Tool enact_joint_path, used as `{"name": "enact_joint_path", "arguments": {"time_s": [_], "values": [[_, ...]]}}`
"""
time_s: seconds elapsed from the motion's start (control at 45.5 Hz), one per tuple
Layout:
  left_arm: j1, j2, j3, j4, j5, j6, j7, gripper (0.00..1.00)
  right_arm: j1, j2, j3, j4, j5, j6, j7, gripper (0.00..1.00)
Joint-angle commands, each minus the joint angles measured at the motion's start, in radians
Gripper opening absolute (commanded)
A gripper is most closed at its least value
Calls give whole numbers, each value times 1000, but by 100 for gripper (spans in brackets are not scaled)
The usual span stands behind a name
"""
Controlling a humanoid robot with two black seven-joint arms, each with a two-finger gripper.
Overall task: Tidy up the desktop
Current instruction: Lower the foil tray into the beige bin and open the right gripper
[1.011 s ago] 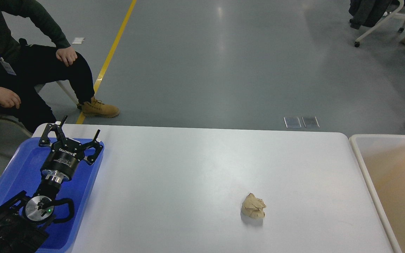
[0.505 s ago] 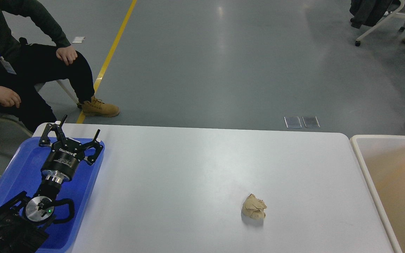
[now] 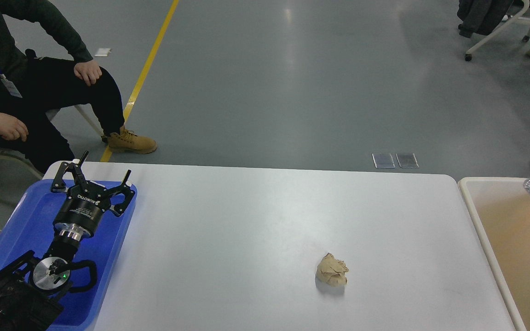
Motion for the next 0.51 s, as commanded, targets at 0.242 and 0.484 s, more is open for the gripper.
{"name": "enact_joint_path", "arguments": {"time_s": [0.242,0.484], "values": [[0,0,0,0,0,0,0,99,-95,112,48,-30,39,-25,-4,0],[0,0,0,0,0,-1,0,99,-101,112,48,-30,58,-22,-4,0]]}}
